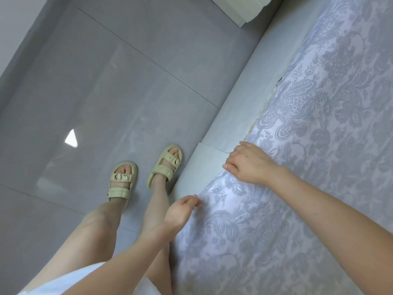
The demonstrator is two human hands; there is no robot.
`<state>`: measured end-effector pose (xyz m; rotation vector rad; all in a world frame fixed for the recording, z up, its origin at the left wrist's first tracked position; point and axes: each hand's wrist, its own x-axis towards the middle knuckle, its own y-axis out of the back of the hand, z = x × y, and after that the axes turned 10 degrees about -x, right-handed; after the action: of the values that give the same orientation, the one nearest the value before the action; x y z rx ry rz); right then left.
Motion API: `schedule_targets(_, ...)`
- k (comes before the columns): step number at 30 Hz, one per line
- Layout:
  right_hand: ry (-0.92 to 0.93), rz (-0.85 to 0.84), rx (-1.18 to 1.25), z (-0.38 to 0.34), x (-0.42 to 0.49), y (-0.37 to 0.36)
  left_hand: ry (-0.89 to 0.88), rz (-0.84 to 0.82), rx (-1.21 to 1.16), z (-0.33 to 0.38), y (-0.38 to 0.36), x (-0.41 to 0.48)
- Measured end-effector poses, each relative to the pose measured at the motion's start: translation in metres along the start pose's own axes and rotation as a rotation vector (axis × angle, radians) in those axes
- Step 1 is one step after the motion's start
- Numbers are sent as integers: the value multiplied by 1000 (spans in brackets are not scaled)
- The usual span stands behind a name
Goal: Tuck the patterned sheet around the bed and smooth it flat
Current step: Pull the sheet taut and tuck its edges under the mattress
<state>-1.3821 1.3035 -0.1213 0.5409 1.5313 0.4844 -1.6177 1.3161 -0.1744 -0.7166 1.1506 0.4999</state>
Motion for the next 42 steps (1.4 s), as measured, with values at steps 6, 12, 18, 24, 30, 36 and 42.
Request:
schedule_targets(6,-38,-271,-213,-26,13,-17,-5,9,13,-23,2,-13)
schedule_targets(12,-59,-443,-210,-31,34,-15,-85,-68,-149,-15,3,-12)
schedule_targets(18,-63,-496,-146,-27,10,-1,16,-418,-307,-5,-39,5)
schedule_targets(24,-41,-477,-92,-20,-9,10,286,-543,-206,-5,-77,35)
schedule_targets(30,-68,-565,-155,-20,31,-10,339,-456,-171,-8,-56,53)
schedule_targets(36,-66,-640,-198,-23,44,-22,10,-28,-241,-30,-20,17)
schedule_targets(42,-75,-616,-140,-23,42,-18,125,-140,-115,-56,-35,12)
